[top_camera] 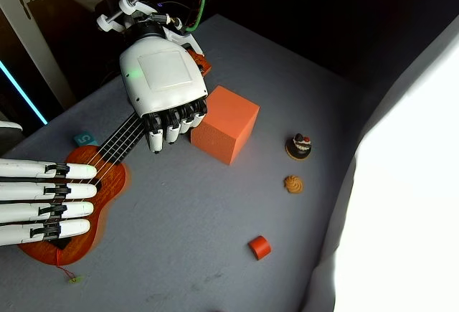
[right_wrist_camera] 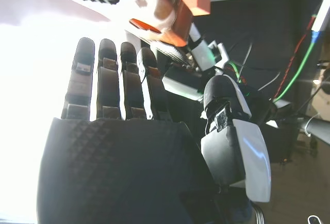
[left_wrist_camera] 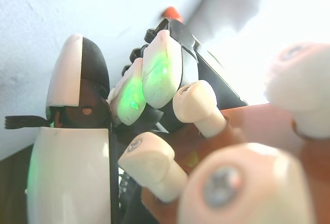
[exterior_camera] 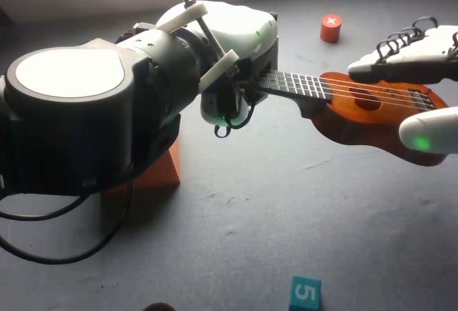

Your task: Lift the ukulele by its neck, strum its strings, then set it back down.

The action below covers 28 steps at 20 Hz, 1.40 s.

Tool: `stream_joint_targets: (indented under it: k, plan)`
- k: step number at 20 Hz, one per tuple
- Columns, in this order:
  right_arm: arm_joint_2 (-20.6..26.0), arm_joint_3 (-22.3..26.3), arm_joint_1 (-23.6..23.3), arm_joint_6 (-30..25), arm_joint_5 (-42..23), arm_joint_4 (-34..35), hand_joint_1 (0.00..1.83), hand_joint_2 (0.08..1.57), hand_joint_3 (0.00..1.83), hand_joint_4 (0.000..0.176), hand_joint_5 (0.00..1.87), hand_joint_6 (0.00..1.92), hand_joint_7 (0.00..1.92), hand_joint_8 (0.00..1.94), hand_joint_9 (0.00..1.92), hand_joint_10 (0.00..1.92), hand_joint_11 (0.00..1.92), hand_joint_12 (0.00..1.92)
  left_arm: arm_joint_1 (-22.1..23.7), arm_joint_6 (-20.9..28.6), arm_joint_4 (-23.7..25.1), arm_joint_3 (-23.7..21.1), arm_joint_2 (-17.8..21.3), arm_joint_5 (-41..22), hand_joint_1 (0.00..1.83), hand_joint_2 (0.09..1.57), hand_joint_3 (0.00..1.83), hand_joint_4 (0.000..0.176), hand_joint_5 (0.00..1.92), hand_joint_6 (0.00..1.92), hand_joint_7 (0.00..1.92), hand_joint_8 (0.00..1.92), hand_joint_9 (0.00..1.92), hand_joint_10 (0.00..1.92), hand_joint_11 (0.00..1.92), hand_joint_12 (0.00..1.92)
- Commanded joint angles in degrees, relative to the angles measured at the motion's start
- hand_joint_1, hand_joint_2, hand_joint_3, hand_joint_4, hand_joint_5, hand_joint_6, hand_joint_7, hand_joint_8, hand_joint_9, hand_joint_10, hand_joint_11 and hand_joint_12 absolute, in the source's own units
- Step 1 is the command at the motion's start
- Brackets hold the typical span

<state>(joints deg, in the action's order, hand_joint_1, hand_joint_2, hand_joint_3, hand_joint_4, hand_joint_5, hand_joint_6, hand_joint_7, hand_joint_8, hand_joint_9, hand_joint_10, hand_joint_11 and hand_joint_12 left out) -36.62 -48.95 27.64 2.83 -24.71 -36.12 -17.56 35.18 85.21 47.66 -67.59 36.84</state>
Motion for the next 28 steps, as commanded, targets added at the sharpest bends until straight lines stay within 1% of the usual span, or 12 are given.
stream_joint_targets:
  k: [1, 4, 8, 11, 14, 16, 18, 19, 20, 22, 24, 28]
  plan:
    - [0.2, 0.0, -0.7, -0.5, -5.3, 1.9, 0.03, 1.30, 0.00, 0.000, 0.21, 0.01, 0.17, 0.00, 0.14, 0.00, 0.00, 0.27, 0.6, -0.1, 3.7, -0.4, 0.0, 0.3, 1.50, 1.24, 0.00, 0.055, 1.33, 1.92, 1.46, 1.92, 1.55, 1.92, 1.56, 1.92]
    - [0.2, 0.3, -0.3, -1.8, -5.2, 1.9, 0.04, 1.30, 0.00, 0.000, 0.19, 0.00, 0.16, 0.00, 0.14, 0.00, 0.00, 0.20, 0.6, -0.1, 3.7, -0.5, 0.0, 0.3, 1.50, 1.24, 0.00, 0.055, 1.33, 1.92, 1.46, 1.92, 1.55, 1.92, 1.57, 1.92]
    - [0.4, 1.5, -0.2, -3.2, -4.8, 1.8, 0.04, 1.30, 0.00, 0.000, 0.20, 0.01, 0.17, 0.00, 0.16, 0.01, 0.00, 0.23, 0.6, -0.1, 3.7, -0.4, 0.0, 0.3, 1.51, 1.24, 0.00, 0.061, 1.33, 1.92, 1.46, 1.92, 1.56, 1.92, 1.58, 1.92]
    - [0.9, 3.1, -0.2, -3.9, -4.4, 1.0, 0.05, 1.30, 0.00, 0.000, 0.20, 0.00, 0.17, 0.00, 0.16, 0.01, 0.00, 0.31, 0.6, -0.1, 3.7, -0.5, 0.0, 0.3, 1.50, 1.25, 0.00, 0.062, 1.33, 1.92, 1.46, 1.92, 1.56, 1.92, 1.58, 1.92]
    - [1.6, 4.1, -0.8, -5.3, -3.5, 1.0, 0.05, 1.29, 0.00, 0.000, 0.19, 0.00, 0.18, 0.00, 0.17, 0.01, 0.00, 0.32, 0.6, -0.1, 3.7, -0.5, 0.0, 0.2, 1.49, 1.24, 0.00, 0.063, 1.33, 1.92, 1.45, 1.92, 1.55, 1.92, 1.58, 1.92]
    - [2.4, 5.2, -1.3, -6.5, -3.0, 1.0, 0.05, 1.30, 0.00, 0.000, 0.23, 0.02, 0.18, 0.00, 0.18, 0.01, 0.00, 0.35, 0.6, -0.1, 3.7, -0.5, 0.0, 0.2, 1.50, 1.25, 0.00, 0.063, 1.33, 1.92, 1.45, 1.92, 1.55, 1.92, 1.57, 1.92]
    - [3.4, 6.2, -2.1, -7.4, -3.0, 1.0, 0.03, 1.29, 0.00, 0.000, 0.23, 0.01, 0.19, 0.00, 0.19, 0.01, 0.00, 0.42, 0.6, -0.1, 3.7, -0.5, 0.0, 0.2, 1.51, 1.24, 0.00, 0.063, 1.34, 1.92, 1.46, 1.92, 1.56, 1.92, 1.58, 1.92]
    - [3.8, 6.5, -2.5, -7.8, -3.0, 1.0, 0.06, 1.29, 0.00, 0.000, 0.24, 0.01, 0.20, 0.00, 0.21, 0.01, 0.00, 0.48, 0.6, -0.1, 3.7, -0.5, 0.0, 0.2, 1.51, 1.25, 0.00, 0.062, 1.34, 1.92, 1.46, 1.92, 1.55, 1.92, 1.58, 1.92]
    - [4.1, 6.6, -2.9, -8.1, -3.0, 1.0, 0.06, 1.29, 0.00, 0.000, 0.23, 0.01, 0.20, 0.00, 0.20, 0.01, 0.00, 0.49, 0.7, -0.1, 3.7, -0.5, 0.0, 0.2, 1.49, 1.25, 0.00, 0.063, 1.33, 1.92, 1.45, 1.92, 1.55, 1.92, 1.57, 1.92]
    - [4.8, 6.5, -3.6, -8.2, -3.8, 1.0, 0.04, 1.30, 0.00, 0.000, 0.21, 0.00, 0.18, 0.00, 0.18, 0.00, 0.00, 0.36, 0.9, -0.1, 3.7, -0.5, 0.0, 0.2, 1.51, 1.25, 0.00, 0.067, 1.33, 1.92, 1.46, 1.92, 1.55, 1.92, 1.57, 1.92]
    - [4.9, 5.5, -3.7, -7.7, -5.3, 1.1, 0.04, 1.30, 0.00, 0.000, 0.21, 0.00, 0.19, 0.00, 0.19, 0.00, 0.00, 0.42, 0.9, -0.1, 3.7, -0.5, 0.0, 0.2, 1.50, 1.24, 0.00, 0.068, 1.34, 1.92, 1.47, 1.92, 1.56, 1.92, 1.58, 1.92]
    - [4.0, 1.4, -3.6, -2.6, -6.8, 8.6, 0.04, 1.29, 0.00, 0.000, 0.21, 0.00, 0.18, 0.00, 0.19, 0.00, 0.00, 0.35, 0.8, -0.1, 3.8, -0.3, -0.5, 0.2, 1.49, 1.24, 0.00, 0.068, 1.33, 1.92, 1.46, 1.92, 1.56, 1.92, 1.58, 1.92]
